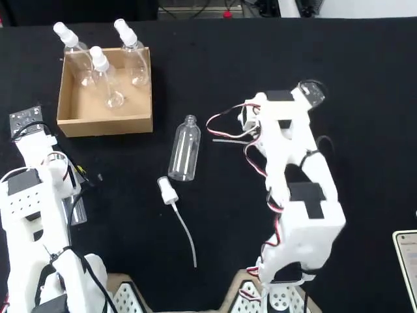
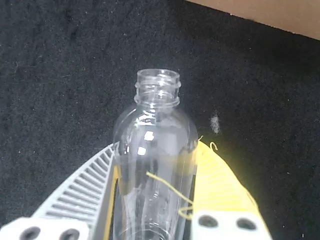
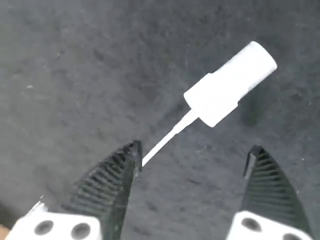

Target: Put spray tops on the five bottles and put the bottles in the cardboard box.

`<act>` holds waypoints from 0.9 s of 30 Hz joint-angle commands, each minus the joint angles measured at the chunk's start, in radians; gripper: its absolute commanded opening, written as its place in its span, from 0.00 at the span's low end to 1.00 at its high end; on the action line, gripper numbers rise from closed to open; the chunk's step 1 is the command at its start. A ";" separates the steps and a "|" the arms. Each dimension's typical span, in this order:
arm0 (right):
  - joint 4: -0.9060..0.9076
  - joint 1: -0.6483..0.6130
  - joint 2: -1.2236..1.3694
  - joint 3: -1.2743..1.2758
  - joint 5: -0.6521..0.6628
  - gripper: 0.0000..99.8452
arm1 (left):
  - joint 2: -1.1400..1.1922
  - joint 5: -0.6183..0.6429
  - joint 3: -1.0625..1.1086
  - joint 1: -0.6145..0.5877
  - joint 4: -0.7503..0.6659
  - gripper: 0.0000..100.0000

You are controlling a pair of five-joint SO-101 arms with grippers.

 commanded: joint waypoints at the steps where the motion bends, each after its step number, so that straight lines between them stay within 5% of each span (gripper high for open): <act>1: 0.012 0.011 0.018 -0.096 -0.044 0.32 | -0.029 0.008 -0.012 -0.008 -0.018 0.08; 13: 0.080 0.029 0.177 -0.203 -0.064 0.32 | -0.029 0.008 -0.013 -0.008 -0.018 0.08; 17: 0.176 0.031 0.189 -0.203 -0.046 0.23 | -0.029 0.008 -0.013 -0.007 -0.018 0.08; 24: 0.198 0.058 0.193 -0.229 0.488 0.01 | -0.029 0.008 -0.013 -0.008 -0.018 0.08; 27: 0.253 0.080 0.189 -0.246 0.598 0.03 | -0.029 0.008 -0.013 -0.007 -0.018 0.08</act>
